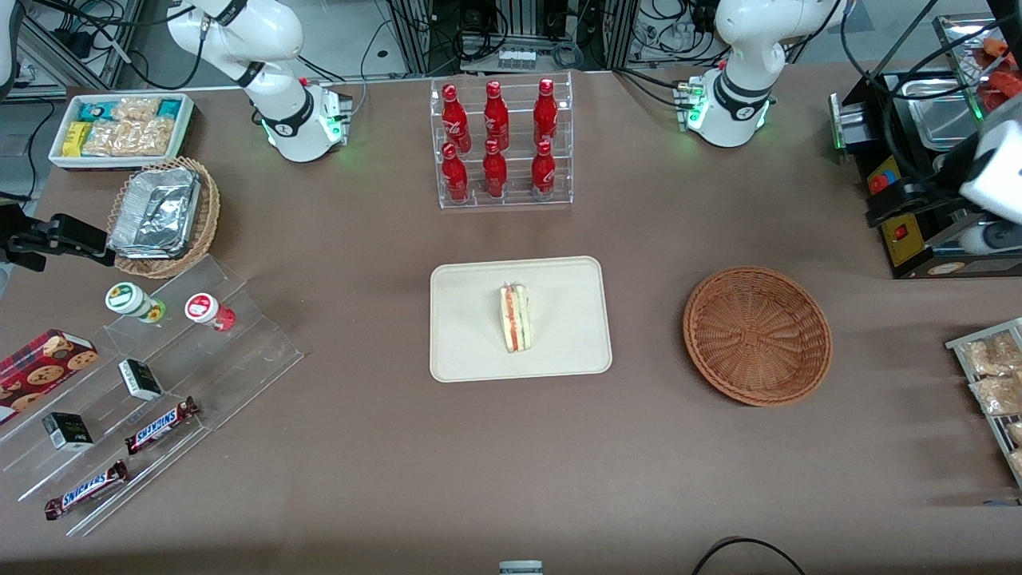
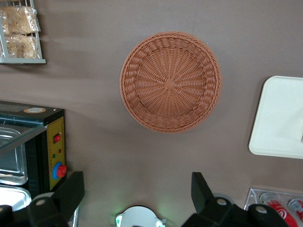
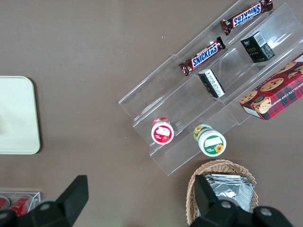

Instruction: Place sandwich from basket to tray

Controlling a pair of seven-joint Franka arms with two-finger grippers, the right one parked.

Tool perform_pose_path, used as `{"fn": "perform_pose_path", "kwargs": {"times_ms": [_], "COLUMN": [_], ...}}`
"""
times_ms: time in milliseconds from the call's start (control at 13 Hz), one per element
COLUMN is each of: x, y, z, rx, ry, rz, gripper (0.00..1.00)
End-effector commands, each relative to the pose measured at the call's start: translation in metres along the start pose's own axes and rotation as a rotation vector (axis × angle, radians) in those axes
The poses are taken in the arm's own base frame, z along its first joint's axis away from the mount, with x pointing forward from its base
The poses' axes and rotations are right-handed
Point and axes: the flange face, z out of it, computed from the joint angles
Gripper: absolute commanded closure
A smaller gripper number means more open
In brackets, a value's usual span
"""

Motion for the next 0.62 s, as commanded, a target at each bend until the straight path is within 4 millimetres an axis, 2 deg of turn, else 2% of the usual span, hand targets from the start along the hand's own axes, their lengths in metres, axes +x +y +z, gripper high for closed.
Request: {"fn": "perform_pose_path", "kwargs": {"times_ms": [0, 231, 385, 538], "x": [-0.012, -0.003, 0.005, 0.007], "y": [0.001, 0.024, 0.03, 0.026], "z": [-0.008, -0.005, -0.014, -0.014], "rx": [-0.019, -0.009, -0.011, -0.014], "ry": [0.003, 0.008, 0.031, 0.031], "rz": [0.041, 0.072, 0.087, 0.083], "gripper": [0.0, 0.0, 0.0, 0.0]}}
